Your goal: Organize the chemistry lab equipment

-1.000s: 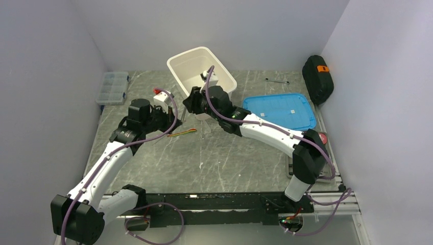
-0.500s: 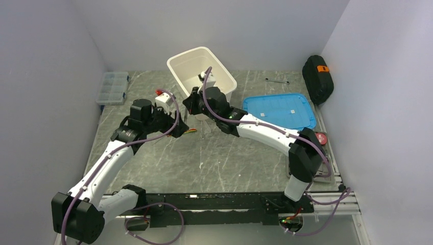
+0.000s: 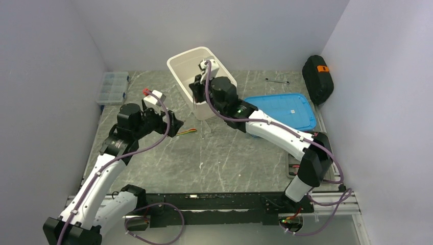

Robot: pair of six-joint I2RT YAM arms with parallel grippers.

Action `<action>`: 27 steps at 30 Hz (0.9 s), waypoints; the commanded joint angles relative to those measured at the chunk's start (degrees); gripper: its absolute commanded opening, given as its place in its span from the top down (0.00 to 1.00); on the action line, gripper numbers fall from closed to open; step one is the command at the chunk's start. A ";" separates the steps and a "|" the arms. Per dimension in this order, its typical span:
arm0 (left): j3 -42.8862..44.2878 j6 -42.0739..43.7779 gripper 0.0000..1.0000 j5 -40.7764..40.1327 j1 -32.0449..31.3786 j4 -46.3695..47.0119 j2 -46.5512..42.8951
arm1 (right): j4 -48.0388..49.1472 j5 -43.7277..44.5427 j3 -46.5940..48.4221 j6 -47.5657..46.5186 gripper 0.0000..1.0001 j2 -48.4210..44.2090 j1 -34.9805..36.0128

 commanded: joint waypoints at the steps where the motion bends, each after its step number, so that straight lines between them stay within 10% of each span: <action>1: 0.00 -0.36 0.01 -7.16 1.59 -0.17 0.48 | -2.00 1.88 6.50 -11.83 1.00 1.26 -1.92; 27: 0.92 -0.93 0.01 -12.30 1.61 -2.69 1.50 | -31.04 -14.00 46.20 -23.01 1.00 38.34 -17.21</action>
